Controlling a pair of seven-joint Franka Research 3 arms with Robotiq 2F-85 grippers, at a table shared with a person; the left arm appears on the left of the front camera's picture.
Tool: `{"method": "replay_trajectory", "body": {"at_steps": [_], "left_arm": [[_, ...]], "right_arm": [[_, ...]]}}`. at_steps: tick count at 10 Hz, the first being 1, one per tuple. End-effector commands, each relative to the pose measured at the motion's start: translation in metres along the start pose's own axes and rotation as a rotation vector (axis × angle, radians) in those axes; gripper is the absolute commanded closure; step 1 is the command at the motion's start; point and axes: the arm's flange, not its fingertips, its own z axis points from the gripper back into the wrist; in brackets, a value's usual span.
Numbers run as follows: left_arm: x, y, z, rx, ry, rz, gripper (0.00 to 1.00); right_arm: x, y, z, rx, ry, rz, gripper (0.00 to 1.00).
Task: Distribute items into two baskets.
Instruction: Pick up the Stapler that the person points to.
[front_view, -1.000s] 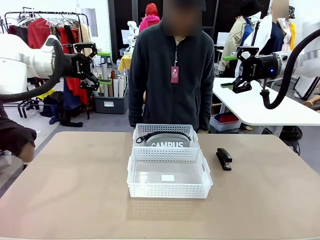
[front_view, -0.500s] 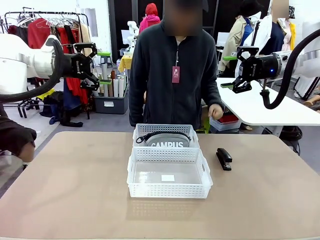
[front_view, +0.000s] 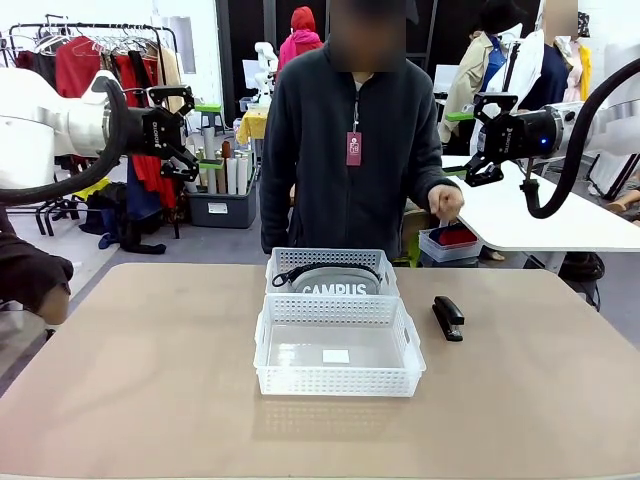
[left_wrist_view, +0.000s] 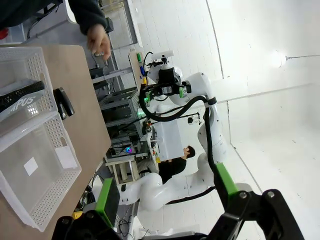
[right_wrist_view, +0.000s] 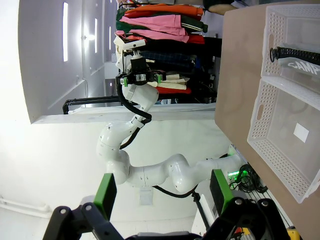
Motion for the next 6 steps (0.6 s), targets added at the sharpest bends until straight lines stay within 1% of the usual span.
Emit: {"method": "replay_trajectory", "body": {"at_steps": [1,6], "left_arm": [[-0.0009,-0.0022,0.0008,0.002,-0.001,0.010,0.00],[-0.0009,-0.0022,0.0008,0.002,-0.001,0.010,0.00]], "right_arm": [[-0.0004,0.0027,0.0002,0.000,-0.001,-0.005,0.00],[-0.0004,0.0027,0.0002,0.000,-0.001,-0.005,0.00]]}}
